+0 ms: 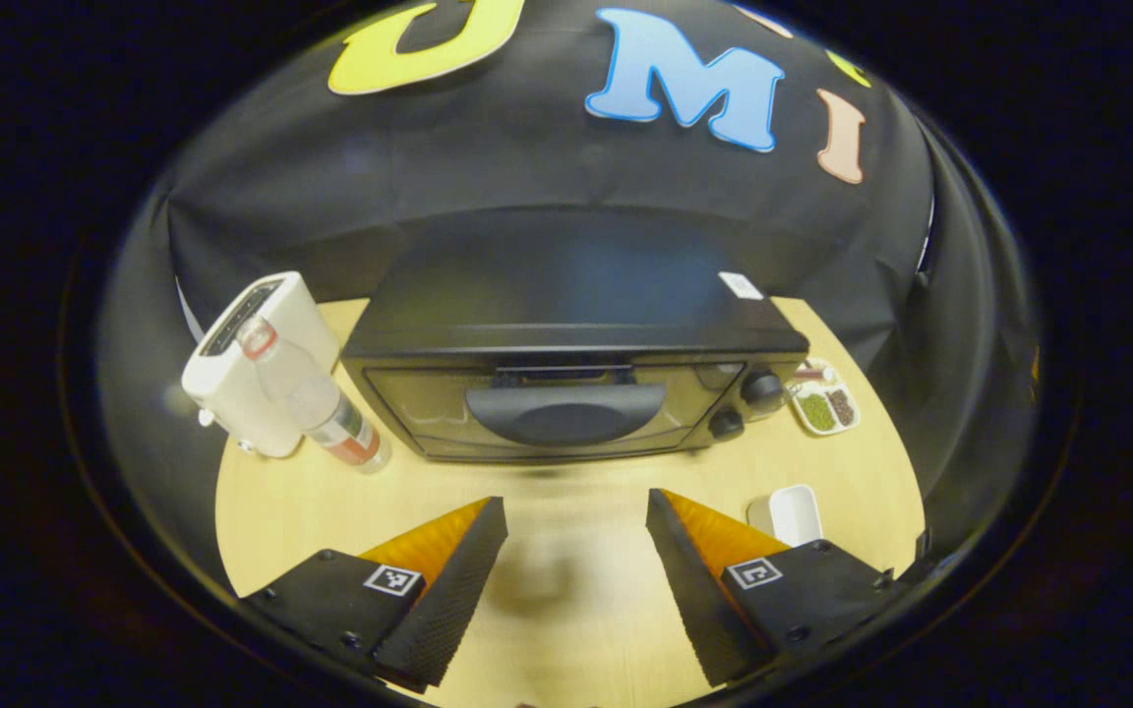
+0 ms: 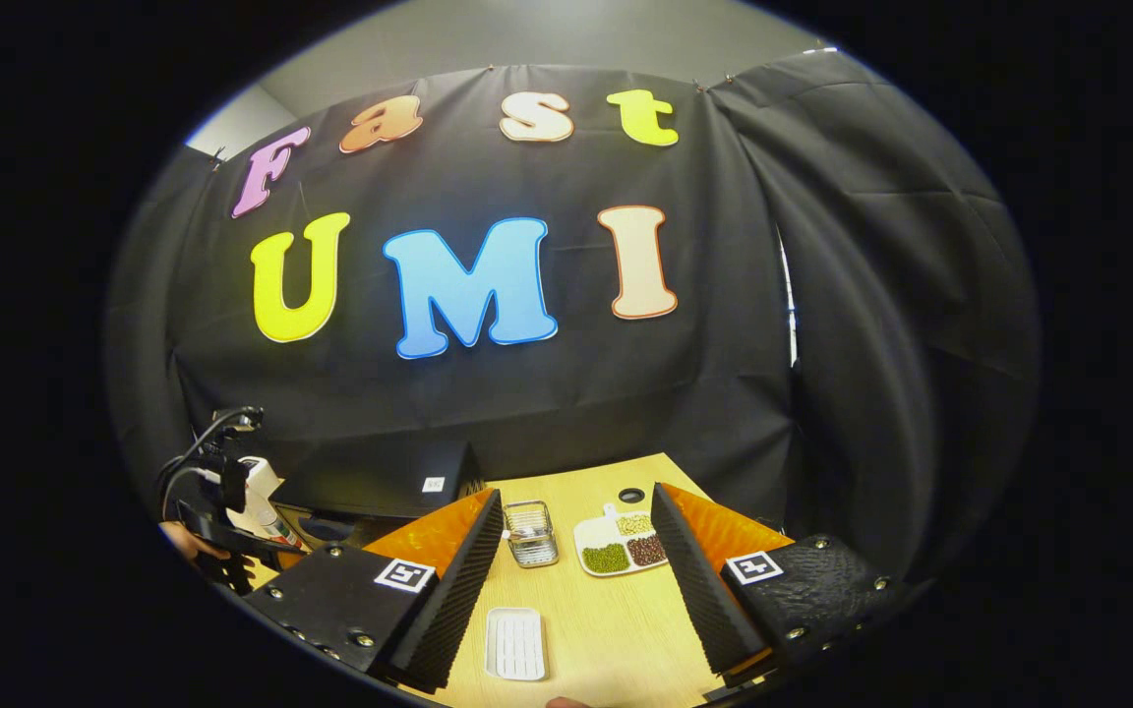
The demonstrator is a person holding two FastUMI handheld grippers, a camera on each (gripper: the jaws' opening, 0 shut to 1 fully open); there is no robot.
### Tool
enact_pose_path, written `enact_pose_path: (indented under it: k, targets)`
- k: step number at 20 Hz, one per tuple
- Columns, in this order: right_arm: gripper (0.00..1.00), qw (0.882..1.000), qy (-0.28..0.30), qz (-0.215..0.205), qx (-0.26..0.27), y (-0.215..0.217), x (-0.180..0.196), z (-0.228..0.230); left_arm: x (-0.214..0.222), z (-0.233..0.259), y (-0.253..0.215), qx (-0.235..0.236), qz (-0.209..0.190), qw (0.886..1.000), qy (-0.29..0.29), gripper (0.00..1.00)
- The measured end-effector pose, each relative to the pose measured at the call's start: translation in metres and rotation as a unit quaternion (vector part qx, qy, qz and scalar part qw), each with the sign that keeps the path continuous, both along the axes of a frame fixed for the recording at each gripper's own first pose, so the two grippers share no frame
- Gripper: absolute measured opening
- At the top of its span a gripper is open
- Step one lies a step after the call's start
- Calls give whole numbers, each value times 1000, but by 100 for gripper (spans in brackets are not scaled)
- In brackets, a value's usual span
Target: Open the electric oven with the left hand, put the food in, and close the electric oven.
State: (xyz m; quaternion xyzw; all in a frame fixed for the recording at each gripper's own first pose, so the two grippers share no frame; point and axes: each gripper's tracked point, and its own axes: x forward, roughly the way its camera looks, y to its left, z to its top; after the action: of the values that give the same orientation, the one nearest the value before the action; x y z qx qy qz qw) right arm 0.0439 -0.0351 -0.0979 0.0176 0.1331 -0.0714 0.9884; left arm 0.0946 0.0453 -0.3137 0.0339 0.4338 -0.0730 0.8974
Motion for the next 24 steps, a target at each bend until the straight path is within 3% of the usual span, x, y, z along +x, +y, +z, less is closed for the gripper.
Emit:
enact_pose_path:
  k: [4, 5, 7, 10, 14, 16, 19, 24]
  targets:
    - [92, 1000, -13, 26, -4, 5, 1, 18, -2, 79, -29, -16, -5, 994, -111, 97]
    - [92, 999, -20, 35, -3, 7, 3, 24, -4, 103, -33, -15, 1, 989, -147, 100]
    - [92, 998, -36, 55, 0, 13, 6, 42, -11, 150, -37, 0, 9, 976, -217, 97]
    - [92, 995, -48, 86, -1, 23, 7, 63, -35, 211, -46, 7, 23, 957, -290, 100]
    - [92, 991, -63, 119, 11, 35, 1, 89, -68, 285, -60, 5, 25, 923, -384, 100]
    - [92, 989, -70, 132, 12, 41, 0, 98, -80, 294, -60, 25, 28, 917, -397, 100]
    - [92, 987, -72, 144, 19, 51, -6, 101, -91, 307, -68, 23, 27, 918, -395, 98]
    - [92, 990, -75, 122, 17, 58, -9, 105, -86, 314, -57, 12, 16, 919, -394, 92]
